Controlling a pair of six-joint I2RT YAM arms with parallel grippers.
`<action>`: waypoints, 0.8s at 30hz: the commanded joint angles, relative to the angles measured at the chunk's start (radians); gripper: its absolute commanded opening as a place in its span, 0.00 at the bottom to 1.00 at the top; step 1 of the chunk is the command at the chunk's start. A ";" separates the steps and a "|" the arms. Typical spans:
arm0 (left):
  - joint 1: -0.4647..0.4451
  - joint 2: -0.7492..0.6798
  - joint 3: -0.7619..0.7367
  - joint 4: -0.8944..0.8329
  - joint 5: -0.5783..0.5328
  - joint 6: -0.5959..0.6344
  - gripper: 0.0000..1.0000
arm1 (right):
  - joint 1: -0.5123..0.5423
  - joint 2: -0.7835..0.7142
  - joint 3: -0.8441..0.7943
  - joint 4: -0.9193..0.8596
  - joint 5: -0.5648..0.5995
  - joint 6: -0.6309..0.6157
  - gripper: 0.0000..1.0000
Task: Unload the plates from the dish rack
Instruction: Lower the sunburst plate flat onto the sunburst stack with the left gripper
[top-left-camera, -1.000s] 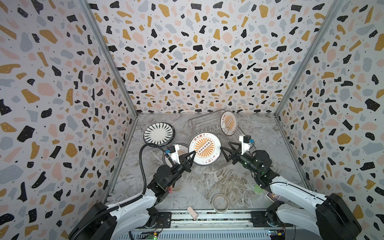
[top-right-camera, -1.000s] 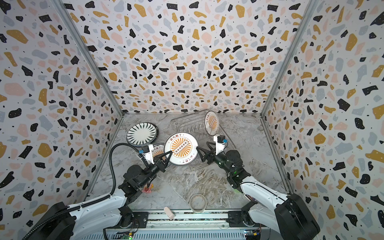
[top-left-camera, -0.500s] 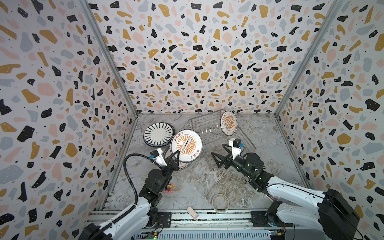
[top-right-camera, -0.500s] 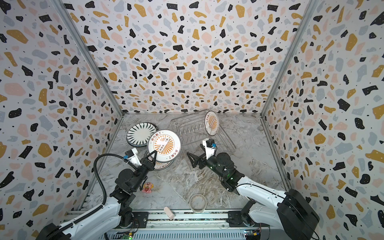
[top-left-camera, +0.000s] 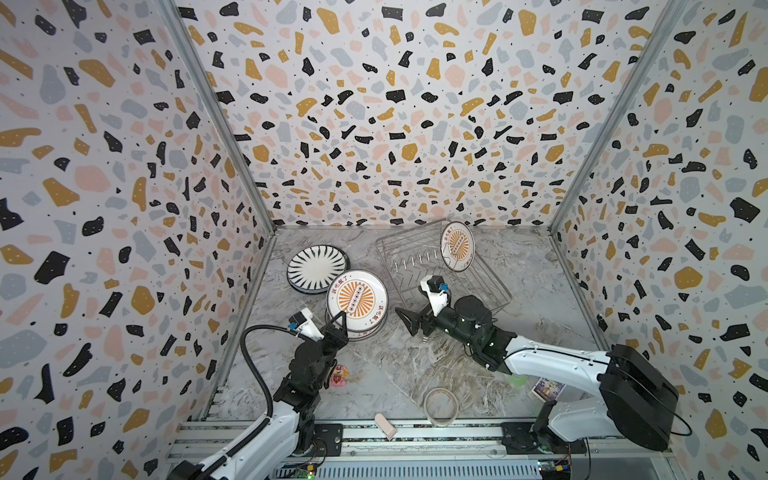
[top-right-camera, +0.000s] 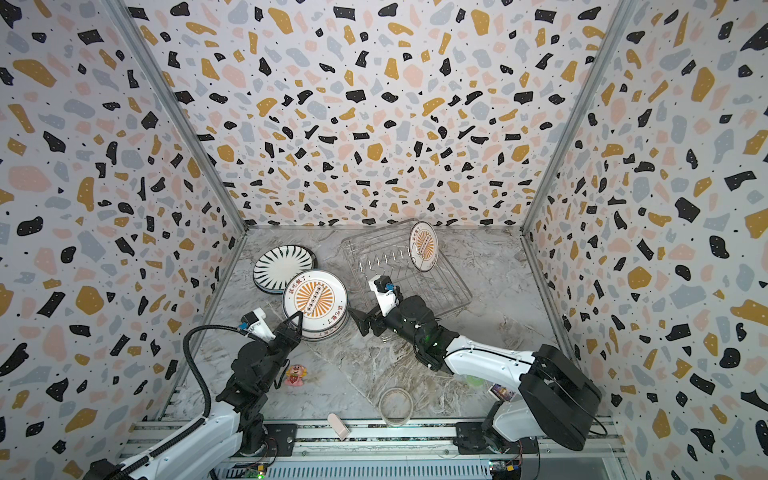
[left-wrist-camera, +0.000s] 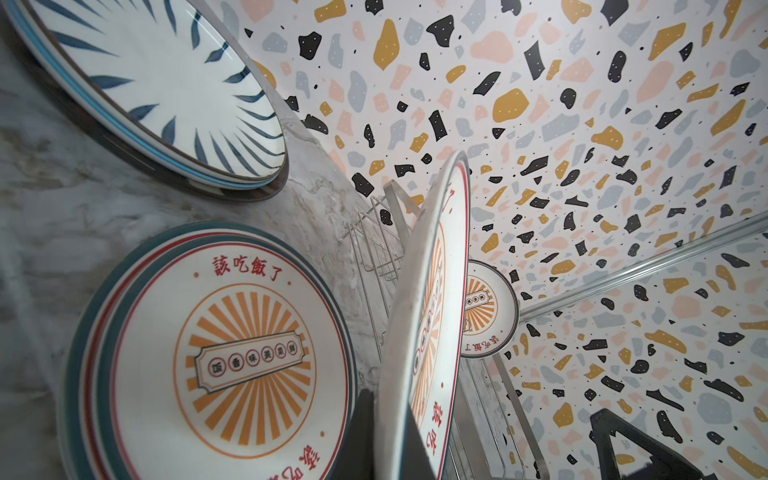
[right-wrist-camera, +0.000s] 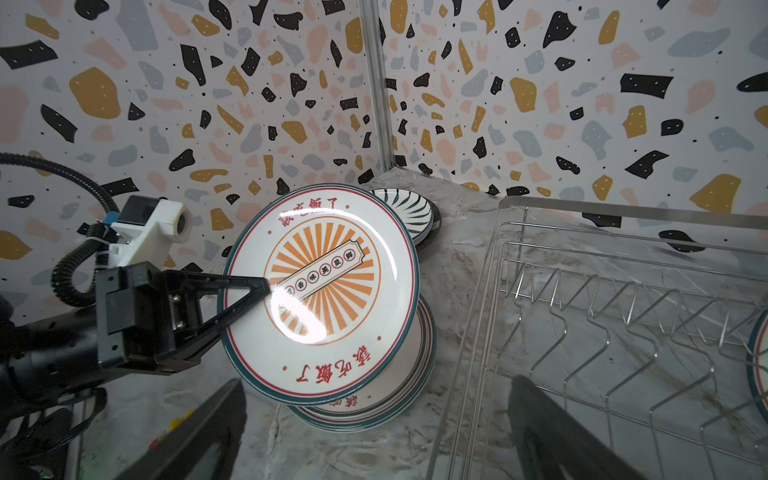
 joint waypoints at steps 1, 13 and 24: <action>0.007 -0.008 0.018 -0.008 -0.053 -0.041 0.00 | 0.023 0.021 0.051 -0.019 0.013 -0.037 0.99; 0.008 0.116 0.036 0.028 -0.049 -0.086 0.00 | 0.065 0.108 0.119 -0.058 0.075 -0.062 0.99; 0.010 0.227 0.062 0.070 -0.086 -0.068 0.00 | 0.111 0.211 0.190 -0.074 0.118 -0.079 1.00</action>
